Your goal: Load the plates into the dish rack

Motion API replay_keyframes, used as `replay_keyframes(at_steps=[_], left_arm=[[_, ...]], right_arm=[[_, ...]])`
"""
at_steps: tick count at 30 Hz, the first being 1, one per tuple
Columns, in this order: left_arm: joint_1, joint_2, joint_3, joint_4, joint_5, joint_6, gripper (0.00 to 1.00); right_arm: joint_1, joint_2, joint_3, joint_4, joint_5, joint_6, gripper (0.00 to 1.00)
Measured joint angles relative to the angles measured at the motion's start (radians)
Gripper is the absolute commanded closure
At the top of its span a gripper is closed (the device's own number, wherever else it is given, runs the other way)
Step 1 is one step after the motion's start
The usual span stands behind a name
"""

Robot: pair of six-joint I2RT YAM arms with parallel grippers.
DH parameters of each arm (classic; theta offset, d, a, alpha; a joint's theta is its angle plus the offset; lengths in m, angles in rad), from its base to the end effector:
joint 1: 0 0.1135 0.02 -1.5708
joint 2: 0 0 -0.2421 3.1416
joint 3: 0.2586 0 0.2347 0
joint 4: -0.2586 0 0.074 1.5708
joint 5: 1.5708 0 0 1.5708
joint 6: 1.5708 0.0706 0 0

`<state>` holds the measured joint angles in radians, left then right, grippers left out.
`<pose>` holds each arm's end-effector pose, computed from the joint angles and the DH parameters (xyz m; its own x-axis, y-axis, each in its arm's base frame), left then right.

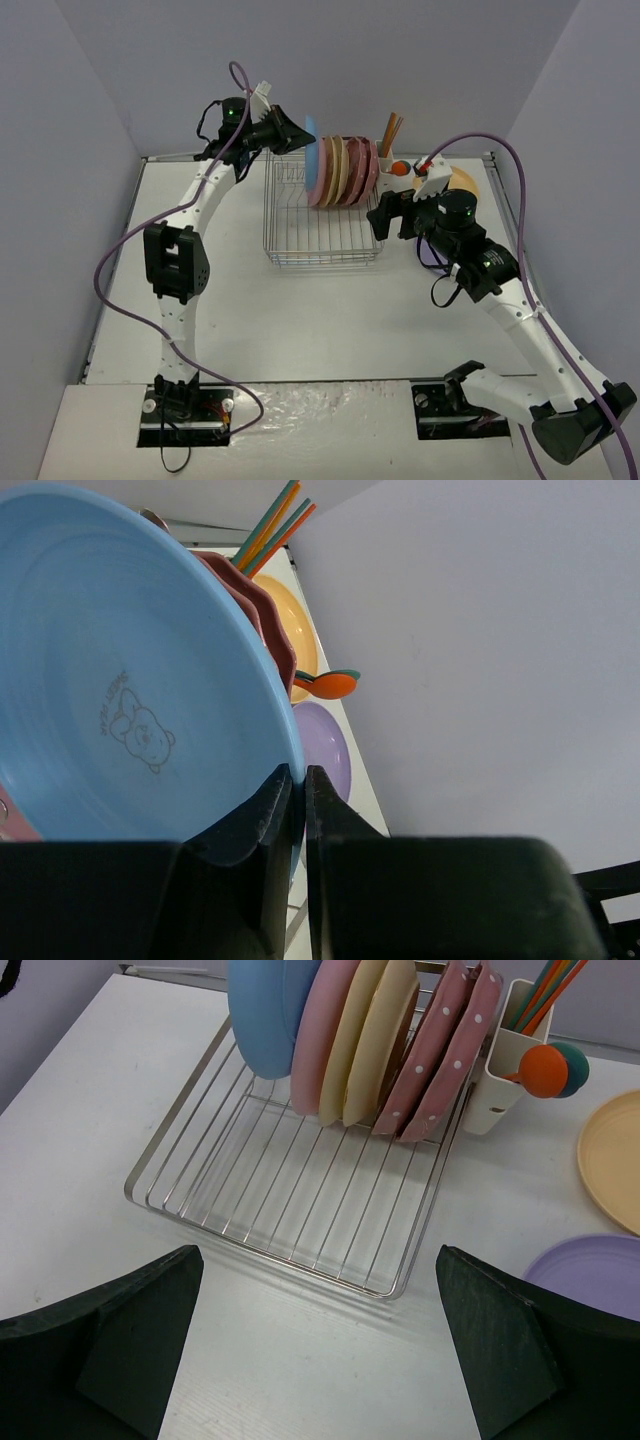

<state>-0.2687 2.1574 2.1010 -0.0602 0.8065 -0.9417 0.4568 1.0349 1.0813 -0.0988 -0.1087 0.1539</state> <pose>0.4743 -0.1835 0.3480 -0.7735 -0.3674 -0.5165 0.4242 0.3056 -0.8525 0.2338 0.1234 0.3846 -0.1286 0.1066 -0.9860 -0.5222 0.8380 0.1587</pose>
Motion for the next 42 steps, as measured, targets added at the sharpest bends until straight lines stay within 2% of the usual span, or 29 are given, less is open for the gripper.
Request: replay_keyframes(at_steps=[9, 23, 27, 29, 34, 42], left_arm=[[0.003, 0.055, 0.036, -0.003, 0.034, 0.020, 1.00], [0.001, 0.085, 0.015, -0.041, -0.029, 0.081, 0.98], [0.000, 0.112, 0.011, -0.043, -0.048, 0.096, 0.91], [0.000, 0.126, 0.008, -0.043, -0.053, 0.100, 0.78], [-0.006, 0.133, -0.004, -0.053, -0.062, 0.110, 0.59], [-0.007, 0.121, -0.027, -0.080, -0.103, 0.154, 0.43]], right_arm=[[0.000, -0.003, -0.007, 0.000, 0.016, 0.000, 0.00], [0.000, -0.003, -0.014, -0.001, 0.024, -0.001, 0.00], [0.000, -0.003, -0.014, 0.000, 0.025, -0.001, 0.00], [0.000, -0.003, -0.014, 0.000, 0.025, -0.001, 0.00], [0.000, -0.003, -0.014, 0.000, 0.026, -0.001, 0.00], [0.000, -0.003, -0.014, -0.001, 0.068, 0.008, 0.00]])
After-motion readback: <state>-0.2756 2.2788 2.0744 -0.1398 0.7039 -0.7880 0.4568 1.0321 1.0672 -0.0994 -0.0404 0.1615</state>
